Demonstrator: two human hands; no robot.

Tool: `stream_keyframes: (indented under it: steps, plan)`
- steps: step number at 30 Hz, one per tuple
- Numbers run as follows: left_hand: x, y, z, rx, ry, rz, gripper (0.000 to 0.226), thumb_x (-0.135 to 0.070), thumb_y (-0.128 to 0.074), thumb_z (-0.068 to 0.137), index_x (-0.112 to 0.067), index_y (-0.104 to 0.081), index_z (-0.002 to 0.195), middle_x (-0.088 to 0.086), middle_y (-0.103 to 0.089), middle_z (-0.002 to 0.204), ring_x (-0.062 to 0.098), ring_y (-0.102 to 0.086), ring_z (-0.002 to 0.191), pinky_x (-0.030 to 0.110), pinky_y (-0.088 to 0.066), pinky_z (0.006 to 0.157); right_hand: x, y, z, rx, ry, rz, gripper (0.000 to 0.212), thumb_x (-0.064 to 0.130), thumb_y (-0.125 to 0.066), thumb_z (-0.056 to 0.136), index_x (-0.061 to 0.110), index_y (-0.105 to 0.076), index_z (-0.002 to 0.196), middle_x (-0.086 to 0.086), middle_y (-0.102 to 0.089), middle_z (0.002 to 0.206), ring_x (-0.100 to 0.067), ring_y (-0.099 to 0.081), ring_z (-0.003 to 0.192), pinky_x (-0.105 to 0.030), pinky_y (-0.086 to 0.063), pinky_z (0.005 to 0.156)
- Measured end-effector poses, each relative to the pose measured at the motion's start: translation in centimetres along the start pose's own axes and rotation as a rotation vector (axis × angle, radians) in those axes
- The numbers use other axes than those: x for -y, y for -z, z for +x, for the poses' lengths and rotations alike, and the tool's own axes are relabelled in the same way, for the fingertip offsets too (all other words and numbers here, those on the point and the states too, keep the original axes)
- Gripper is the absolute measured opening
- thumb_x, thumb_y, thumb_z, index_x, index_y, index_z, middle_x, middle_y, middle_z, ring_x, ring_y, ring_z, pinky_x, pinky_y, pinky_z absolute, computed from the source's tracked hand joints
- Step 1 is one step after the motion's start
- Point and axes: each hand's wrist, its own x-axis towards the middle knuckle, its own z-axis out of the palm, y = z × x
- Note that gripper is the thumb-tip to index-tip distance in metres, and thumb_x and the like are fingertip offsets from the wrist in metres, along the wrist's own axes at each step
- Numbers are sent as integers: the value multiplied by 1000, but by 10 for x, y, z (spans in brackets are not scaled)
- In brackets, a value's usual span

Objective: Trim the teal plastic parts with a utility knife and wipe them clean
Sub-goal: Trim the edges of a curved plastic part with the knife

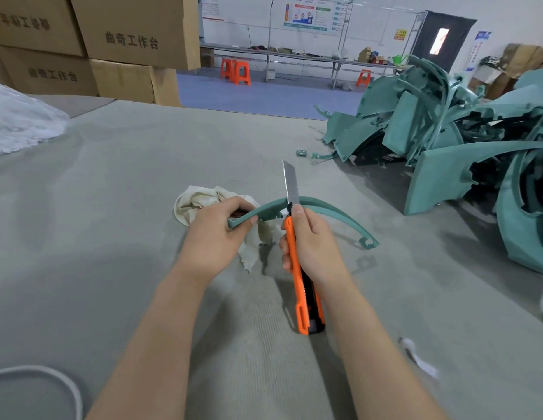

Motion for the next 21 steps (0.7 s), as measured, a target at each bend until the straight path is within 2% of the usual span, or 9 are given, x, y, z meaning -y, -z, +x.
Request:
stream_keyframes:
  steps: [3,8,15,19,21]
  plan:
    - [0,-1,0,-6,-4,0,25,-11,-65,89,-35,-63,82,-21,-61,71,-4,-54,70,10,-40,64,0,-2,-1,16,19,-6,38,36,-32,106,11,-45,80,-4,-51,53,-15,-47,37,-24,-40,38]
    - [-1,1,0,0,10,3,26,-12,-64,90,-36,-62,81,-29,-61,70,-7,-54,70,7,-39,63,0,0,-2,35,24,-12,38,36,-32,106,12,-45,78,-3,-51,53,-15,-47,37,-24,-41,38]
    - [-1,3,-1,-3,34,9,13,-14,-64,90,-27,-66,87,-18,-61,74,-3,-53,71,12,-40,64,0,2,-2,64,51,-37,37,36,-32,105,12,-44,80,-1,-52,53,-14,-48,37,-25,-42,40]
    - [-5,1,0,8,28,36,15,-9,-64,89,-24,-67,88,-17,-63,75,-6,-56,72,9,-40,65,3,-2,-8,127,56,-52,35,35,-33,106,11,-45,83,-4,-51,53,-15,-46,36,-25,-41,39]
    - [-5,-2,1,1,49,89,23,1,-58,85,-20,-67,90,-8,-67,78,6,-62,77,21,-47,72,4,-15,-14,239,104,-49,33,30,-33,106,13,-44,80,-7,-48,53,-16,-44,34,-24,-37,35]
